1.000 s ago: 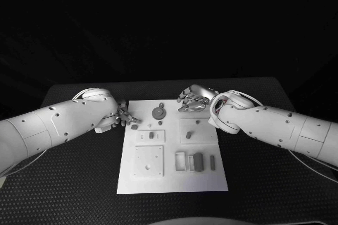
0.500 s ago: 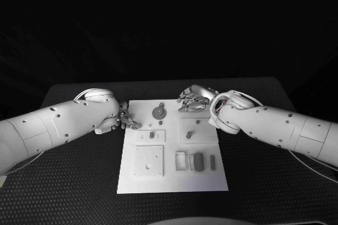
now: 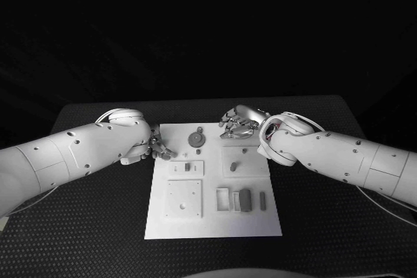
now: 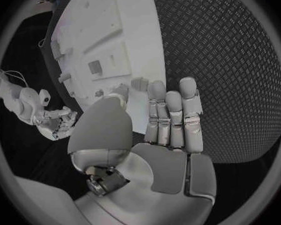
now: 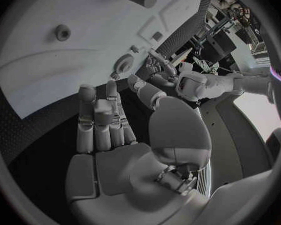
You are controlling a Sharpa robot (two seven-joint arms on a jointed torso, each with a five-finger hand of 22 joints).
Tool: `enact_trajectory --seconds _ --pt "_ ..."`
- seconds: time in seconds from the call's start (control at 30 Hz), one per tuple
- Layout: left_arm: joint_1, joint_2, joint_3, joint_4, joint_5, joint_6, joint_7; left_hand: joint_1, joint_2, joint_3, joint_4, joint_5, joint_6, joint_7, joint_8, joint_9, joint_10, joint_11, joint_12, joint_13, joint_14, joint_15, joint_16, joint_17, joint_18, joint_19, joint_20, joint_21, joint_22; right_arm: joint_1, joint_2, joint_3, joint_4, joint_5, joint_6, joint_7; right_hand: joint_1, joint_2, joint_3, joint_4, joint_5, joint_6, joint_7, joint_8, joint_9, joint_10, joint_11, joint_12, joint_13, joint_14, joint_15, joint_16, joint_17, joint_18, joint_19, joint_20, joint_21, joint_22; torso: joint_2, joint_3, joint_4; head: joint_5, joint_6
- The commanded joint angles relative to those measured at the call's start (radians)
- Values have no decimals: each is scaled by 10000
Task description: Assemble the parts on the task board
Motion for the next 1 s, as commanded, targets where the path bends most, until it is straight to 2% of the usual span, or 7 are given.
enact_trajectory --seconds 0.03,0.17,0.63,0.9,1.0 --pt "-71 123 -48 -13 -169 188 -57 34 100 -70 -4 -37 -186 129 -40 -25 -20 -50 46 3 10 -66 52 -15 426 -2 -34 66 199 -7 9 0 12 -22 124 38 -69 -10 -1 35 12 -5 55 23 -10 -8 51 57 12 -54 -4 -38 -10 593 -17 -68 -56 195 2 2 -2 -4 -7" --pt "-72 185 -58 -14 -398 342 -77 131 133 -180 -8 -37 -182 126 -46 -26 -18 -53 49 -2 13 -70 54 -21 425 -1 -38 75 198 -7 11 0 13 -22 119 36 -69 -9 0 35 13 -5 55 23 -10 -8 51 57 13 -54 -4 -38 -10 593 -17 -68 -56 195 2 4 -5 -7 -16" --pt "-72 130 -64 -25 -738 525 -148 396 2 -355 -8 -39 -193 138 -67 -32 -39 -41 44 -16 -5 -60 51 -35 415 -12 -34 78 189 -7 1 0 13 -22 111 36 -70 -9 0 36 13 -5 56 23 -10 -8 51 57 13 -54 -4 -38 -10 593 -17 -68 -56 195 -1 -8 1 -30 -36" --pt "-72 123 -64 18 -839 534 -34 717 -184 -490 -8 -42 -217 158 -79 -29 -67 -21 43 -26 -32 -39 48 -49 403 -20 -16 70 179 -7 0 0 12 -22 117 35 -70 -9 0 36 13 -5 56 23 -10 -8 51 57 13 -54 -4 -38 -10 593 -17 -68 -56 195 -4 -12 0 -31 -45" --pt "-72 116 -64 35 -920 536 -4 723 -187 -491 -9 -42 -218 159 -80 -29 -67 -21 43 -26 -32 -39 48 -49 403 -20 -16 70 178 -7 1 0 7 -22 112 36 -70 -9 0 36 13 -5 56 23 -10 -8 51 57 13 -54 -4 -38 -10 593 -17 -68 -56 195 -1 -6 4 -37 -52"
